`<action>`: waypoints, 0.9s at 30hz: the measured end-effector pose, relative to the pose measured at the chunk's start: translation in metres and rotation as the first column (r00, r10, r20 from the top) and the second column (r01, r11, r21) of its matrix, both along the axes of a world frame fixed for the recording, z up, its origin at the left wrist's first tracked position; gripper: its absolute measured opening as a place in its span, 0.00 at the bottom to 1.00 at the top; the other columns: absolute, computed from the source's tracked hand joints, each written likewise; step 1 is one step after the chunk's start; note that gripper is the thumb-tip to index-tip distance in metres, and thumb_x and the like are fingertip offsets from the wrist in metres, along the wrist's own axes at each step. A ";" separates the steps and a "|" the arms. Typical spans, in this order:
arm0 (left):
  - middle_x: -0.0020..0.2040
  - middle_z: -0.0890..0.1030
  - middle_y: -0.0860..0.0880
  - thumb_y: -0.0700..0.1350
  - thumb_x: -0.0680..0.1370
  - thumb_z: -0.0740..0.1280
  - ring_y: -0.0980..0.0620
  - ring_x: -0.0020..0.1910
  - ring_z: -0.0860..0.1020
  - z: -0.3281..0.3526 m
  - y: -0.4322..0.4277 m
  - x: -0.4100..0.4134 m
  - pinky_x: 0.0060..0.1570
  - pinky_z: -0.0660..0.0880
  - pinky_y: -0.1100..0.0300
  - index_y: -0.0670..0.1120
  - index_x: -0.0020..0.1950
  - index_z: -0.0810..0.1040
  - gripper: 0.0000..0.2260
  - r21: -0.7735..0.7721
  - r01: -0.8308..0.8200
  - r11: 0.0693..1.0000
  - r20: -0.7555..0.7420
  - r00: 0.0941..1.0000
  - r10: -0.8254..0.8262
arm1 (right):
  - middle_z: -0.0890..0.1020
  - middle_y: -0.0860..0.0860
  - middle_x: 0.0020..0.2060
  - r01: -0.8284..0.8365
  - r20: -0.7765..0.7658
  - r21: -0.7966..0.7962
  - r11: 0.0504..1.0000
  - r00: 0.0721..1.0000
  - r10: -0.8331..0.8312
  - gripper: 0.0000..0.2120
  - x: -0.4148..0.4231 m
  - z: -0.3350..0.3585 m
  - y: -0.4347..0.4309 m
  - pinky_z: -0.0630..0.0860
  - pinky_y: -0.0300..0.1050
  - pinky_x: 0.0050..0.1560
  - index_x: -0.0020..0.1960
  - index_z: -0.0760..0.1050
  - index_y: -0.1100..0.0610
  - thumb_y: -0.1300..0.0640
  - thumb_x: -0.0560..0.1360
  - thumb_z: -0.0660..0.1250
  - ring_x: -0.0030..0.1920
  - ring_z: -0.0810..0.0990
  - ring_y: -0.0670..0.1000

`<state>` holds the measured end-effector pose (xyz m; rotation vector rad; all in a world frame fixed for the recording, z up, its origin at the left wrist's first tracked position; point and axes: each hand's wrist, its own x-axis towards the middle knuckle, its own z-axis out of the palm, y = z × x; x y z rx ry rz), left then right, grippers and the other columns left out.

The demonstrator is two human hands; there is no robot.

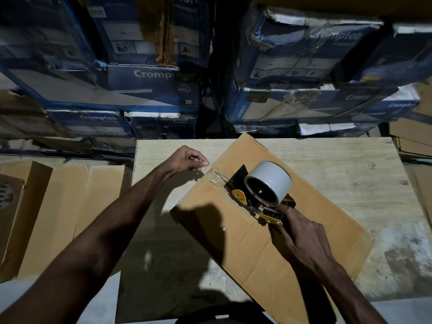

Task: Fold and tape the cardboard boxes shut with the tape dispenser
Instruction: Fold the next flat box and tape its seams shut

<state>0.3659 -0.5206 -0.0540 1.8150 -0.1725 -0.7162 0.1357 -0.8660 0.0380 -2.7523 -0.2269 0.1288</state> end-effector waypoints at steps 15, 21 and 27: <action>0.32 0.78 0.51 0.40 0.79 0.73 0.57 0.30 0.72 -0.023 -0.019 -0.036 0.34 0.68 0.69 0.49 0.62 0.84 0.13 -0.163 -0.240 0.957 -0.182 0.961 0.209 | 0.86 0.53 0.54 -0.019 0.003 -0.051 0.999 1.000 0.019 0.26 0.004 -0.005 -0.002 0.79 0.48 0.30 0.69 0.67 0.48 0.55 0.76 0.74 0.33 0.83 0.54; 0.56 0.85 0.52 0.45 0.81 0.72 0.53 0.57 0.82 -0.033 -0.019 -0.047 0.70 0.74 0.53 0.47 0.63 0.84 0.11 0.090 -0.207 0.974 -0.126 0.968 0.217 | 0.85 0.53 0.54 -0.034 0.002 -0.064 0.997 0.999 0.034 0.24 0.002 -0.009 -0.003 0.79 0.49 0.29 0.70 0.67 0.49 0.53 0.78 0.71 0.35 0.83 0.51; 0.67 0.79 0.50 0.48 0.87 0.62 0.55 0.62 0.78 0.029 -0.030 -0.062 0.52 0.73 0.75 0.49 0.71 0.79 0.14 0.037 -0.385 0.922 0.378 0.860 0.344 | 0.84 0.51 0.54 -0.048 0.000 -0.074 0.996 0.999 0.048 0.23 0.002 -0.007 -0.005 0.80 0.51 0.32 0.72 0.66 0.47 0.49 0.79 0.67 0.37 0.83 0.52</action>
